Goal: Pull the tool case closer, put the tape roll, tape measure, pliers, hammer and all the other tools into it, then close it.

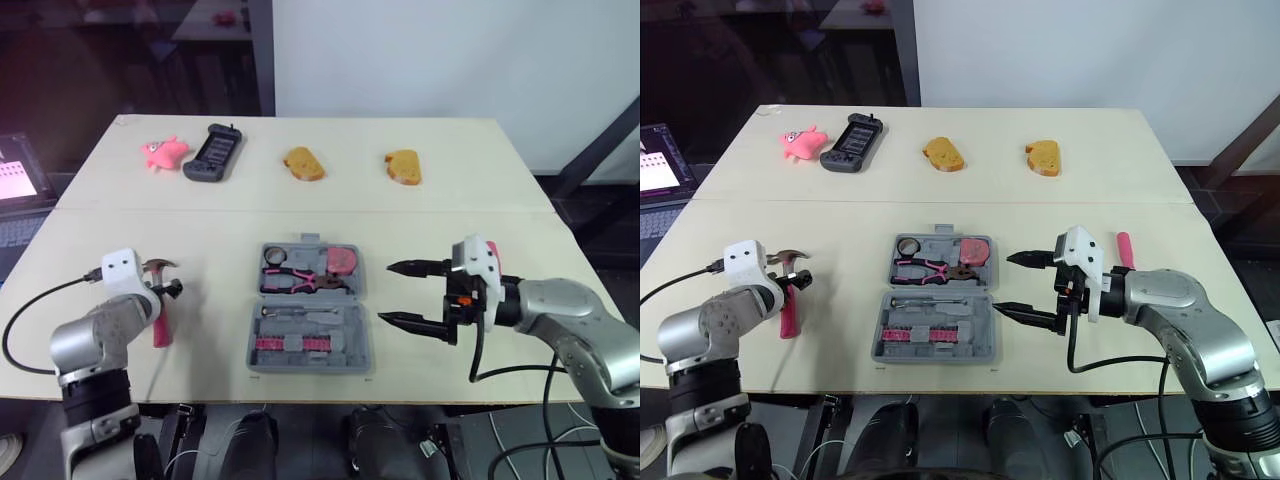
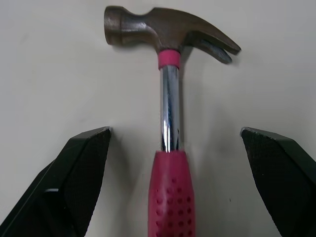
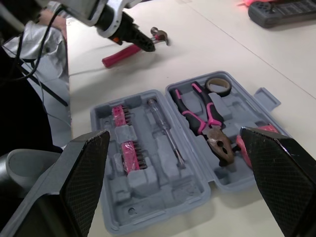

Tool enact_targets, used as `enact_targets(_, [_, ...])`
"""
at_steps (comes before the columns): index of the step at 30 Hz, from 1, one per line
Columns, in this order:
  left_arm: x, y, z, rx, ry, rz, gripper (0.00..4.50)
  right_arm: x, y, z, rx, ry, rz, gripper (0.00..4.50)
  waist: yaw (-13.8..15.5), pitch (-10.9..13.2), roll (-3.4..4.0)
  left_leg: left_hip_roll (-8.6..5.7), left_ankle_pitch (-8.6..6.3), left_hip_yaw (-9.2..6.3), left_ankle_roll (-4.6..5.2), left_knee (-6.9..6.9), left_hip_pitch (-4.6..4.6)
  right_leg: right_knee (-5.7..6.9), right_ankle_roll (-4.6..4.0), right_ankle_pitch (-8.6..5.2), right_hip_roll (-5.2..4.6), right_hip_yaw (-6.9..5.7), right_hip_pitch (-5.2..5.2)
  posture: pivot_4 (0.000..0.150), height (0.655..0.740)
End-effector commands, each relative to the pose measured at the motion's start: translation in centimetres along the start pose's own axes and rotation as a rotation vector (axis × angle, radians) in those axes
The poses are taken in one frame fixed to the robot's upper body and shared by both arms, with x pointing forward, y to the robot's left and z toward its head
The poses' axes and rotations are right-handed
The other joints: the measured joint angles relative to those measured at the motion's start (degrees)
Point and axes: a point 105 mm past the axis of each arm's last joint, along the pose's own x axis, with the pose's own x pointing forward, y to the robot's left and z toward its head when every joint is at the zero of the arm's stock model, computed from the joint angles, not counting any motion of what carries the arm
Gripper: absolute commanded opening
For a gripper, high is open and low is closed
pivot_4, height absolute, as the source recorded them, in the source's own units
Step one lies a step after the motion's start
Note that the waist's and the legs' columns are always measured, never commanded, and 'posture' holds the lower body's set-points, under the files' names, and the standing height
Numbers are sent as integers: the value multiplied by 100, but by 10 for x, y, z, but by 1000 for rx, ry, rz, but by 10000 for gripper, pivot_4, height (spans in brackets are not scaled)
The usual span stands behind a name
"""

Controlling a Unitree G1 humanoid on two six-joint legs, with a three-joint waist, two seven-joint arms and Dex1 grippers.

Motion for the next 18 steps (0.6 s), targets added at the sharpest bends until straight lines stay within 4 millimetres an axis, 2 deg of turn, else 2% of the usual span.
enact_targets(1, [8,1,-6,2,40,2,44394,-1,2,9,-39,-24,-12,45000,2,-3,5,0,0,0,0,0,0,0,0,0,0,0,0,1500,7400])
enact_targets(8, [12,-2,-14,31,98,-4,44394,0,4,8,-37,-24,-22,45000,4,-21,37,-1,0,0,0,-1,3,1,0,0,0,0,2,1500,7400])
enact_targets(9, [12,-2,-13,32,97,-5,42071,0,4,8,-35,-25,-24,45000,4,-21,38,-1,0,0,0,-1,4,1,0,0,0,0,2,1500,7400])
enact_targets(11, [13,-3,-12,36,96,-6,36799,0,4,9,-35,-26,-26,45000,5,-22,38,-1,0,0,0,-1,4,1,0,0,0,0,2,1500,7400])
enact_targets(18, [16,-7,-12,39,100,-26,1433,0,3,8,-34,-21,-34,45000,42,-22,39,-3,0,0,0,-1,3,1,1,0,-3,0,3,1500,7400])
